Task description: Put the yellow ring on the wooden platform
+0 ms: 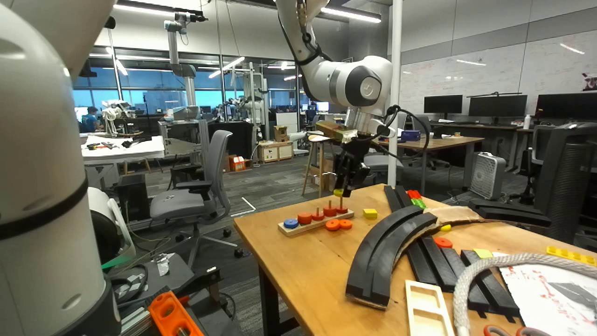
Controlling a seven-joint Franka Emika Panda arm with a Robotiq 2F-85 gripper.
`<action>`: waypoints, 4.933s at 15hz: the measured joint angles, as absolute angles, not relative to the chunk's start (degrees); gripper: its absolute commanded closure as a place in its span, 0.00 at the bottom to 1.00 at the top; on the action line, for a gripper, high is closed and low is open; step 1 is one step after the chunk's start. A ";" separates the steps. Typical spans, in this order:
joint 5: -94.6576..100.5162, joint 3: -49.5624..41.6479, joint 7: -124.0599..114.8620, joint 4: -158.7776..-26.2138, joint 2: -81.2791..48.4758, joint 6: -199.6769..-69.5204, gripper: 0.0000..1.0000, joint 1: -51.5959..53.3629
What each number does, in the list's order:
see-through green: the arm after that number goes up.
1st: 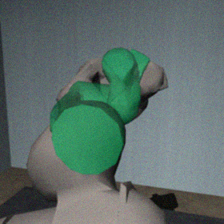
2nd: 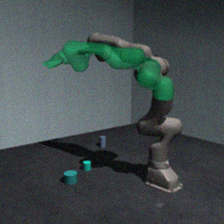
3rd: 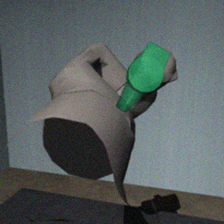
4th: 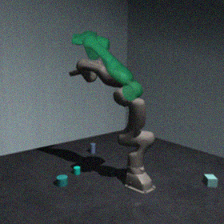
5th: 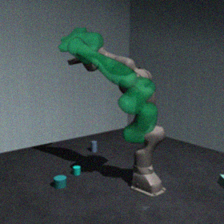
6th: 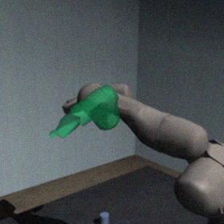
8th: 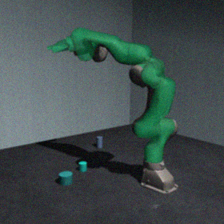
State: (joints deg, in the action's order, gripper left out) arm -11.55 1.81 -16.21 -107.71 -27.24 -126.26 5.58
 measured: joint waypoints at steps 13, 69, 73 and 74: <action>-11.55 2.59 -16.10 -106.71 -27.83 -126.02 0.79 5.70; -11.23 -1.12 -24.68 -113.58 -18.77 -130.68 0.00 5.49; -9.56 -2.16 -31.36 -125.96 -6.75 -140.27 0.00 5.44; -8.96 -2.26 -33.49 -129.19 -3.83 -142.68 0.00 5.37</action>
State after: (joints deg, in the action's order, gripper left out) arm -8.96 -2.26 -33.49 -129.19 -3.83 -142.68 5.37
